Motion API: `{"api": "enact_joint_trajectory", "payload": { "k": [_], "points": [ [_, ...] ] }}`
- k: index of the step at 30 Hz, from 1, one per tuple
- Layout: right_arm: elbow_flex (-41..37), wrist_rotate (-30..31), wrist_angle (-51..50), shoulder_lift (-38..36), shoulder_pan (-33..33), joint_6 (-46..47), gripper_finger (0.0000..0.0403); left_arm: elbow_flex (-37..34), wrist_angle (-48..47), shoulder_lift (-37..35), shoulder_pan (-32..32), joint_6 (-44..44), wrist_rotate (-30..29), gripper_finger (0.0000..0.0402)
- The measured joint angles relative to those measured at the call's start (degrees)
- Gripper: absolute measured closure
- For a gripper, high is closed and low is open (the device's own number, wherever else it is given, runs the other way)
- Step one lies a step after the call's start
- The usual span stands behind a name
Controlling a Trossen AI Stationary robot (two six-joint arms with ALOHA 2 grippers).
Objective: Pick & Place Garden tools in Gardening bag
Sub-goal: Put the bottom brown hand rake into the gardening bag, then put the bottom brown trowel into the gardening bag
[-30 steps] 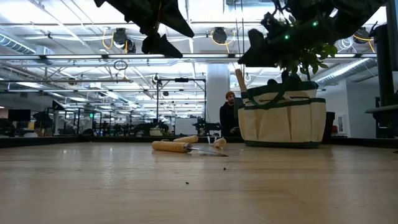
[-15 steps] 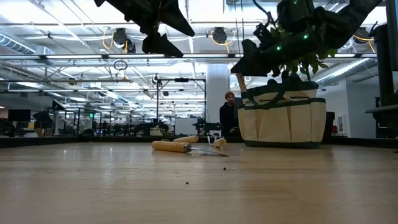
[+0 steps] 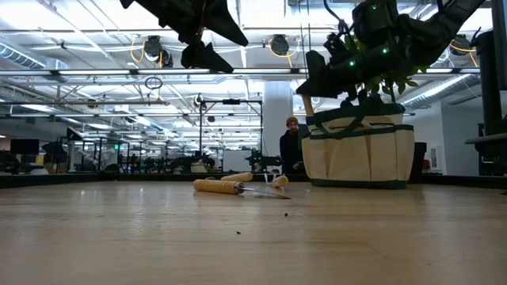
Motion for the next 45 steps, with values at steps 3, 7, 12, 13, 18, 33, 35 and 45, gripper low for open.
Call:
{"api": "enact_joint_trajectory", "payload": {
  "k": [3, 7, 12, 13, 18, 33, 35, 45],
  "points": [
    [0.00, 1.63, -0.02, 0.00, 0.02, 1.31, 0.0349, 0.00, -0.02, 0.00, 0.00, 0.00, 0.00, 0.0009],
    [0.00, 4.34, -0.53, -0.63, 0.18, 1.44, 0.0349, 0.00, -0.07, 0.00, -0.01, 0.03, 0.00, 0.0009],
    [0.12, 4.31, -3.74, -0.66, 0.68, 0.64, 0.0349, 0.00, -0.13, 0.02, -0.02, 0.38, 0.00, 0.0009],
    [0.16, 4.39, -4.57, -0.66, 0.67, 0.67, 0.0349, 0.00, -0.15, 0.01, -0.02, 0.58, 0.00, 0.0009],
    [0.13, 4.72, -5.60, -0.82, 0.66, -1.39, 0.0343, 0.00, -0.13, 0.02, -0.02, 1.66, -0.02, 0.0009],
    [0.00, 4.52, -6.25, -8.27, 0.80, -2.68, 0.0237, 0.00, -3.41, 0.02, -0.04, 1.79, -0.02, 0.0009],
    [0.00, 4.52, -6.57, -10.30, 1.10, -2.69, 0.0236, 0.00, -5.02, 0.02, -0.02, 1.79, -0.02, 0.0009],
    [0.00, 4.13, -8.46, -23.13, 7.35, -7.97, 0.0242, -0.04, -11.51, 2.41, -0.46, 2.28, -3.50, 0.0009]
  ]
}}
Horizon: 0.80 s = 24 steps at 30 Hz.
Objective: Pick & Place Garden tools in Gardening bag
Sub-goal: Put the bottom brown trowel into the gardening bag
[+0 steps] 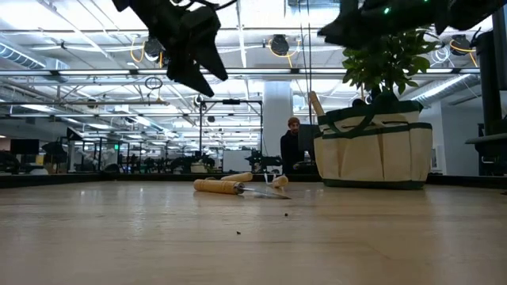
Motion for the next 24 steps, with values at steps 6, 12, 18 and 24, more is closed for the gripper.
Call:
{"api": "enact_joint_trajectory", "payload": {
  "k": [6, 12, 18, 24],
  "points": [
    [0.02, -0.06, -3.20, -6.60, 5.46, -0.40, 0.0243, -0.02, -0.43, 7.21, -4.63, 11.82, 0.46, 0.0009],
    [0.04, 0.04, -7.08, -10.16, 9.91, -0.28, 0.0243, -0.02, -1.97, 14.93, -8.58, 24.66, -0.25, 0.0009],
    [0.00, 0.10, -8.88, -10.96, 11.90, -0.28, 0.0243, -0.02, -1.47, 18.47, -9.07, 27.09, -0.53, 0.0009],
    [0.00, 0.12, -11.10, -10.91, 11.91, 2.32, 0.0247, -0.02, -1.26, 18.90, -8.78, 26.69, -0.63, 0.0009]
  ]
}}
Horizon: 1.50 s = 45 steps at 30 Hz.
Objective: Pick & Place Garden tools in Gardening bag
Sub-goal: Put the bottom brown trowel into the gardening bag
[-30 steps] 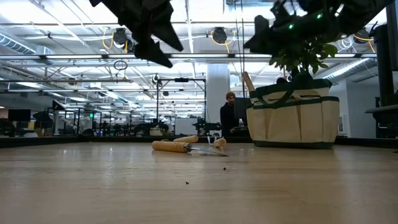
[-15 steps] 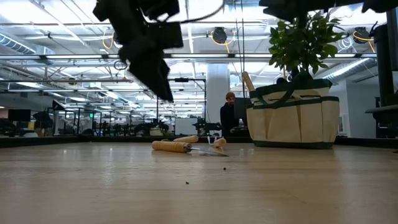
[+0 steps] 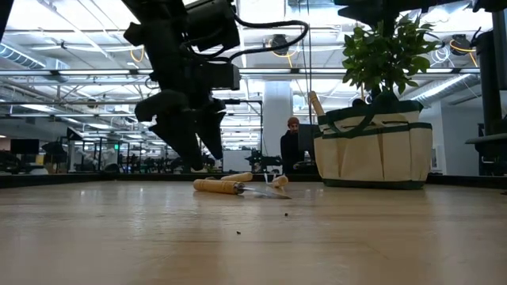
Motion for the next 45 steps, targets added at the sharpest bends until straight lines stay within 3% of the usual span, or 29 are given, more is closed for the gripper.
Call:
{"api": "enact_joint_trajectory", "payload": {
  "k": [5, 15, 19, 29, 32, 45],
  "points": [
    [0.00, -0.14, -1.39, 0.00, 0.00, 1.54, 0.0247, 0.00, -0.33, -0.02, 1.57, -9.78, -0.26, 0.0009],
    [0.00, -0.17, -1.54, -0.02, 0.03, 2.23, 0.0247, 0.00, 3.10, 1.71, 2.47, 9.72, -1.87, 0.0009],
    [0.00, -0.19, -1.49, -0.02, 0.02, 2.53, 0.0247, 0.00, 3.00, 3.74, 3.24, 11.52, 1.37, 0.0009],
    [0.07, -0.10, -2.00, 0.24, -0.02, 1.96, 0.0247, 0.38, 3.40, 8.62, 3.34, 13.76, 2.67, 0.0014],
    [0.07, -0.10, -2.12, 0.29, -0.02, 1.94, 0.0247, 0.31, 2.25, 8.74, 3.35, 13.73, 3.26, 0.0044],
    [0.07, -0.17, -1.96, 0.29, -0.02, 2.34, 0.0247, 0.10, 0.39, 9.14, 5.02, 12.96, 10.91, 0.0262]
  ]
}}
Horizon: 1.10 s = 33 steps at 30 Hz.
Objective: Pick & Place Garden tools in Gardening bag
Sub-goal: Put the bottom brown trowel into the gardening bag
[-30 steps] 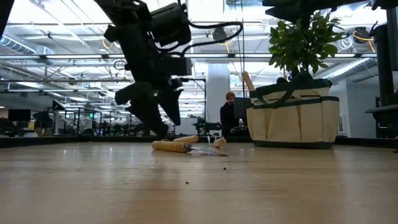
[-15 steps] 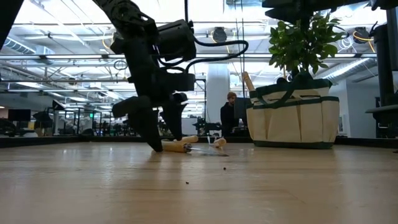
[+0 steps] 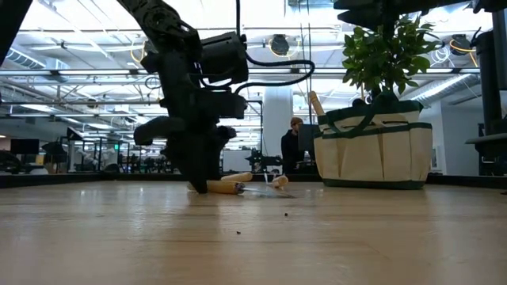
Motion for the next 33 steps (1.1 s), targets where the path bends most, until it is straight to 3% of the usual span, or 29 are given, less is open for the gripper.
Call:
{"api": "enact_joint_trajectory", "payload": {
  "k": [5, 14, 18, 26, 33],
  "points": [
    [0.00, 0.00, 0.02, 0.00, 0.00, 0.02, 0.0247, -0.04, -0.32, 0.02, 0.51, -3.45, 2.14, 0.0332],
    [0.00, -0.54, 0.78, 0.00, 0.00, 1.10, 0.0247, 1.24, -2.35, 0.13, 0.61, -15.19, 5.41, 0.0337],
    [0.00, -6.50, 2.26, 0.02, 0.00, 1.11, 0.0248, 4.99, -6.41, 0.43, 0.71, -19.31, 8.18, 0.0337],
    [0.00, -24.54, 3.33, 0.04, 0.94, -3.49, 0.0248, 13.70, -11.09, 0.52, 2.21, -25.88, 22.21, 0.0337],
    [-0.02, -26.89, 2.49, 0.04, 6.23, -12.00, 0.0248, 18.97, -11.65, 0.38, 2.64, -35.56, 28.39, 0.0337]
  ]
}}
